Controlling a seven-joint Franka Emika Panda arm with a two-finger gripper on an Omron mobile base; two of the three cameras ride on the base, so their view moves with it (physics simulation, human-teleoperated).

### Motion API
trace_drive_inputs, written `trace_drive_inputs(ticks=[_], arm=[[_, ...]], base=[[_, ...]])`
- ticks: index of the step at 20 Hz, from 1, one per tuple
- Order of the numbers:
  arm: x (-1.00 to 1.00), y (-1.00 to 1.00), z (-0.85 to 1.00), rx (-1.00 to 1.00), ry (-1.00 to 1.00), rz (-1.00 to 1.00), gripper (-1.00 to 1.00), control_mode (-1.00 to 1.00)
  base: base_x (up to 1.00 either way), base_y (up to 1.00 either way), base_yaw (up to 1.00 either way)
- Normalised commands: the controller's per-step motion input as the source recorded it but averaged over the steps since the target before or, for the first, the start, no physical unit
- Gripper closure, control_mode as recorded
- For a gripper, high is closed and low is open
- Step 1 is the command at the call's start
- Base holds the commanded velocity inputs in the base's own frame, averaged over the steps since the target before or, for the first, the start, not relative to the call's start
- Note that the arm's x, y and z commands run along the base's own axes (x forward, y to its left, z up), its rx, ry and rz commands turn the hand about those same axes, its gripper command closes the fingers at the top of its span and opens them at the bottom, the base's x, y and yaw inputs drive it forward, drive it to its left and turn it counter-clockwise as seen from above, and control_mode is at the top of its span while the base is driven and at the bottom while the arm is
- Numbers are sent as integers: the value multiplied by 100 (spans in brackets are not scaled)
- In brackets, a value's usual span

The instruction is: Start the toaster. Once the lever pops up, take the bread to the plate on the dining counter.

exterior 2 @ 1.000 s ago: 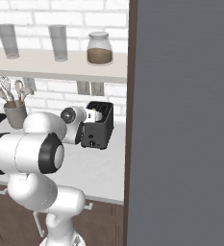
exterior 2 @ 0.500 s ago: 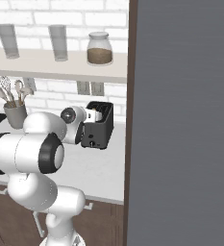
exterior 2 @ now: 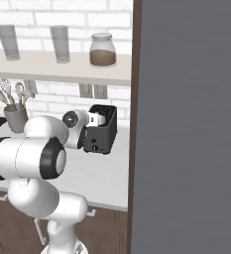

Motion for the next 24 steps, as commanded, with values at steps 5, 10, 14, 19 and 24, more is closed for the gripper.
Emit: trace_drive_inputs(ticks=[5,10,14,19,24], arm=[[0,0,0,0,0,0,-100,-100],[0,0,0,0,0,0,-100,-100],[0,0,0,0,0,0,-100,-100],[0,0,0,0,0,0,-100,-100],[0,0,0,0,0,0,-100,-100]], base=[[0,0,0],[0,0,0],[0,0,0],[0,0,0],[0,0,0]])
